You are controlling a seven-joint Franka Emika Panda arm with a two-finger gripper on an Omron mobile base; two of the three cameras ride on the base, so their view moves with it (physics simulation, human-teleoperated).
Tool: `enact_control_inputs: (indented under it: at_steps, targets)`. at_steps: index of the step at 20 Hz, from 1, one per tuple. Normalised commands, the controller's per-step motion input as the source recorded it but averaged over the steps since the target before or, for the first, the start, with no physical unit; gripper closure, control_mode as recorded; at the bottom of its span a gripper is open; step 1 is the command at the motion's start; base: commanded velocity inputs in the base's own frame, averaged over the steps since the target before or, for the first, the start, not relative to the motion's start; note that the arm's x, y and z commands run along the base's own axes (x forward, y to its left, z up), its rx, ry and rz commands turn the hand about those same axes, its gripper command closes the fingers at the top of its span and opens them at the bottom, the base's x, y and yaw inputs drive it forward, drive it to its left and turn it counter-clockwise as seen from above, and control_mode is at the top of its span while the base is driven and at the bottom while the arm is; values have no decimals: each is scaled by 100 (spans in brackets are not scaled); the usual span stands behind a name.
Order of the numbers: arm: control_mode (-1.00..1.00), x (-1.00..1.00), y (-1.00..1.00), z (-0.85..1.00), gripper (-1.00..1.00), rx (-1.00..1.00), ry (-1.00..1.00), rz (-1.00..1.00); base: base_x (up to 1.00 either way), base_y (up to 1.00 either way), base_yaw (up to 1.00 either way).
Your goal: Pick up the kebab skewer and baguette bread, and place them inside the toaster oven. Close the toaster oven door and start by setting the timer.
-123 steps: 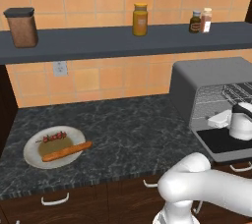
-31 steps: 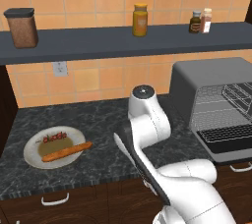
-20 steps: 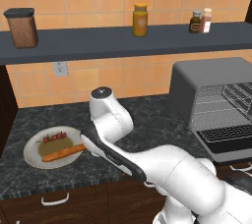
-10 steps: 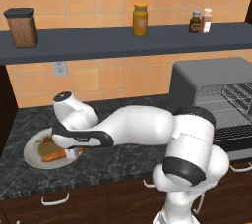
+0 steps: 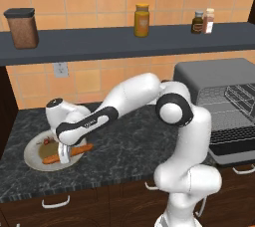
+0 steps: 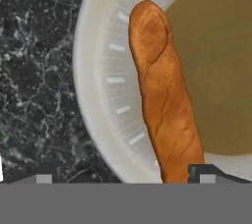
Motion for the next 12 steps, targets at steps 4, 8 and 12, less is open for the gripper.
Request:
enact_control_inputs:
  at_steps: [4, 8, 12]
  targets:
    - [-100, 39, 18, -18, -100, -9, 0, 10, 0, 0, 0]
    - [-100, 27, 17, 0, -100, -11, 0, 7, 0, 0, 0]
    - [-100, 24, 3, -16, -100, -7, 3, 6, 0, 0, 0]
